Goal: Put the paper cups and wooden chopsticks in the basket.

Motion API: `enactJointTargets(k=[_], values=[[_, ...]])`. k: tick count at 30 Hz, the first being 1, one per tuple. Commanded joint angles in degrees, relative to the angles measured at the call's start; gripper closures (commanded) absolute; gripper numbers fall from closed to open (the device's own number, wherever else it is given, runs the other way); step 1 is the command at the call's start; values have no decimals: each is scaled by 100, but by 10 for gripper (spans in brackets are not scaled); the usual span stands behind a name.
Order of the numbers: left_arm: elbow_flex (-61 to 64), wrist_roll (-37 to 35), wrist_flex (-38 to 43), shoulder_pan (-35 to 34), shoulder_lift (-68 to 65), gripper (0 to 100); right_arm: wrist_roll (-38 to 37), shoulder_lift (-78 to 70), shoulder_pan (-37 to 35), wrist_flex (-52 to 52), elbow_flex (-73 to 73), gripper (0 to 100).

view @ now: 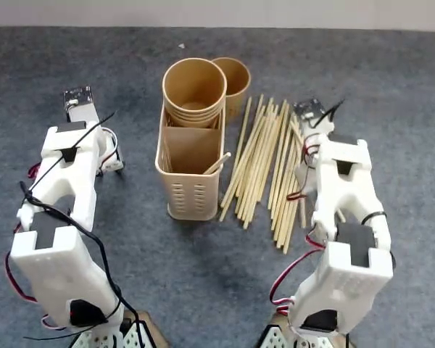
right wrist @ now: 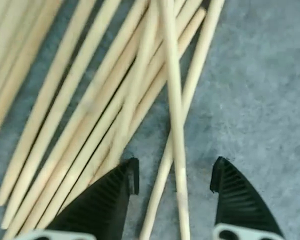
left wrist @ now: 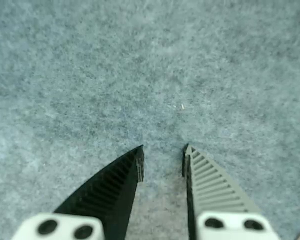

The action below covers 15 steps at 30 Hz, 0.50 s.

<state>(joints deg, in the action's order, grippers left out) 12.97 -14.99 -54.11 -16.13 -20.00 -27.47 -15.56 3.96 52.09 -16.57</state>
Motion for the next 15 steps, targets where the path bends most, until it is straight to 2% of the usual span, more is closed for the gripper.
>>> enactJointTargets(k=[1, 4, 8, 12, 15], values=[[-13, -79, 141, 57, 75, 835, -70, -154, 66, -119, 31, 767], [-4, -79, 141, 57, 75, 835, -53, -470, 66, -119, 31, 807], [-4, -79, 141, 57, 75, 835, -35, -629, 145, -119, 119, 998], [-4, -79, 141, 57, 75, 835, -9, -593, 251, -40, 321, 995], [-4, -79, 141, 57, 75, 835, 475, -593, 277, 409, 822, 994]])
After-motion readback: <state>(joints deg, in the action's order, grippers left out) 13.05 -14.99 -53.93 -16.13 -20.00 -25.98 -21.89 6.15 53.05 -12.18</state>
